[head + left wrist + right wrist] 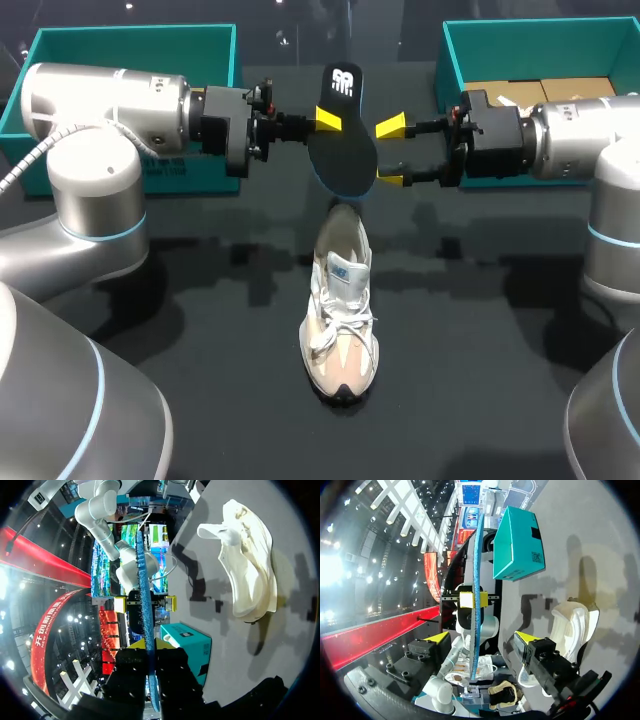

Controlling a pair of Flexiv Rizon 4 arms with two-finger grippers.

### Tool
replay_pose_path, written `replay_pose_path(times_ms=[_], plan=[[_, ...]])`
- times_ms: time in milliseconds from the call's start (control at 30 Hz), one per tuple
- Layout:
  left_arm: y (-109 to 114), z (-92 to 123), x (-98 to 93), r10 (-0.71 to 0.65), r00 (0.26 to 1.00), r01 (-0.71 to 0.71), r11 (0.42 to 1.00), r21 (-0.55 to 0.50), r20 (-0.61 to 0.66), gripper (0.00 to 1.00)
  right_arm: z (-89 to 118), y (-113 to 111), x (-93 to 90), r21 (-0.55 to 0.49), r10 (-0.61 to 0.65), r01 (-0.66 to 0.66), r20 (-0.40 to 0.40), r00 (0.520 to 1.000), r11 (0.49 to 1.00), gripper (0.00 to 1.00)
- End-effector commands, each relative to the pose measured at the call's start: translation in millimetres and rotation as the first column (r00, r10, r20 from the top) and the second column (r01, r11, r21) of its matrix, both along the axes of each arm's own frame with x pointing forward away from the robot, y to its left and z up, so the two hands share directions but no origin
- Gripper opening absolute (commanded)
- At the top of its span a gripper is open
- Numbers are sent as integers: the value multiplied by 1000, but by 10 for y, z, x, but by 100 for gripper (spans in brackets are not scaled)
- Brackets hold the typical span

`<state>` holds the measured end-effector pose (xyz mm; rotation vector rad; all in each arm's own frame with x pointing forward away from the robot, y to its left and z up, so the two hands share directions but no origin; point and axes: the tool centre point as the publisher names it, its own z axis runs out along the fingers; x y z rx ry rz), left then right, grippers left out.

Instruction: Take the shoe out of the shoebox, open the shoe tongue, remove and reinsert the insole, then place the shoe into the shoebox

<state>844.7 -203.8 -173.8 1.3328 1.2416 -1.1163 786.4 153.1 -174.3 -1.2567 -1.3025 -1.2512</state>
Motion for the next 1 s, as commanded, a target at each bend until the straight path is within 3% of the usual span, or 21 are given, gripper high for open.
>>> replay_pose_path(times_ms=[33, 133, 233, 333, 1000], plan=[[-47, -33, 3, 5, 1000, -5, 1000, -4, 13, 0, -11, 129, 17, -2, 0, 0, 4, 1000, 1000, 76], [-57, -36, -2, 2, 1000, -2, 1000, -14, 20, 0, -13, 180, 25, 4, 6, -6, 9, 1000, 1000, 73], [-72, -51, -13, -2, 1000, 2, 1000, -19, 23, 0, -18, 229, 38, 8, 9, -9, 10, 1000, 1000, 54], [-81, -63, -23, -6, 1000, 6, 1000, -22, 30, 0, -30, 265, 54, 14, 16, -16, 11, 1000, 1000, 45], [-155, -96, -15, -14, 999, 16, 999, -29, 47, 0, -65, 362, 33, 29, 55, -55, 8, 998, 998, 18]])
